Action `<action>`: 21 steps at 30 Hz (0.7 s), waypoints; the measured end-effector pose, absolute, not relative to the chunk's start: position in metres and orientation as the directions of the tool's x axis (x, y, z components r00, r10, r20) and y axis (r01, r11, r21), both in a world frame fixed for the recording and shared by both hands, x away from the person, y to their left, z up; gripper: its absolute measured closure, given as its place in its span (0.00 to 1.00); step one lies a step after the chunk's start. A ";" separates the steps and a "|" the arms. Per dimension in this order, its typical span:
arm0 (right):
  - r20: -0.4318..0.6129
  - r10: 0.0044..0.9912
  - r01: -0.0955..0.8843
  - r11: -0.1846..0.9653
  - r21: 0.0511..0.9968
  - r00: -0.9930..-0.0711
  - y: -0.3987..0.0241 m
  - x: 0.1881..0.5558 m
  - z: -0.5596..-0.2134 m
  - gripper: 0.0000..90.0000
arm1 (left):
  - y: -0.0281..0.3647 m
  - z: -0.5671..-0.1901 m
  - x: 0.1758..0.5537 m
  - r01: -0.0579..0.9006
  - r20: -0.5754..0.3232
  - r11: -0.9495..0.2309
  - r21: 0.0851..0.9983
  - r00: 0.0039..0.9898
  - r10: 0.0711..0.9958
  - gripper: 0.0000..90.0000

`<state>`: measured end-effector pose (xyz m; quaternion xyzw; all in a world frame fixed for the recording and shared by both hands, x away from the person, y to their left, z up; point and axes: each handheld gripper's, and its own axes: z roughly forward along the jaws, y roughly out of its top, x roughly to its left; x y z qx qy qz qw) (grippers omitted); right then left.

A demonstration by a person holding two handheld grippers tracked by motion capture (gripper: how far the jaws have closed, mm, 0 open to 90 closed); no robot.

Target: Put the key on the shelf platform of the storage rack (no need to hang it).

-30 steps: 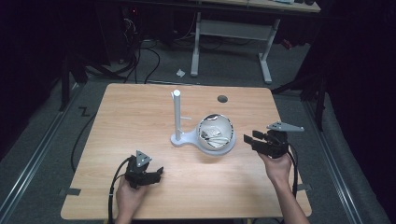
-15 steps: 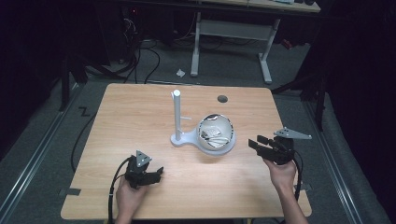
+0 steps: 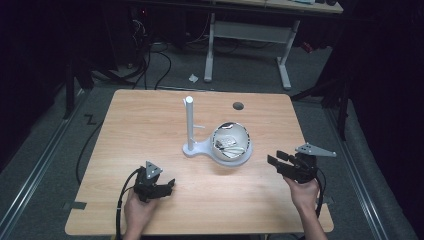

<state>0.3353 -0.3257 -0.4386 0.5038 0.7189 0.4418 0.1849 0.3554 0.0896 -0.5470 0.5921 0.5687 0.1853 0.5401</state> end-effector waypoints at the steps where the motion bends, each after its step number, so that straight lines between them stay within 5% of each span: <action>1: 0.180 0.886 0.559 0.103 0.823 -0.427 -0.326 0.334 -0.439 0.57 | 0.090 -0.547 0.355 0.473 -0.395 0.230 0.850 0.285 0.874 0.25; 21: 0.197 0.868 0.576 0.118 0.809 -0.456 -0.312 0.327 -0.456 0.57 | 0.090 -0.547 0.355 0.473 -0.395 0.230 0.850 0.285 0.874 0.25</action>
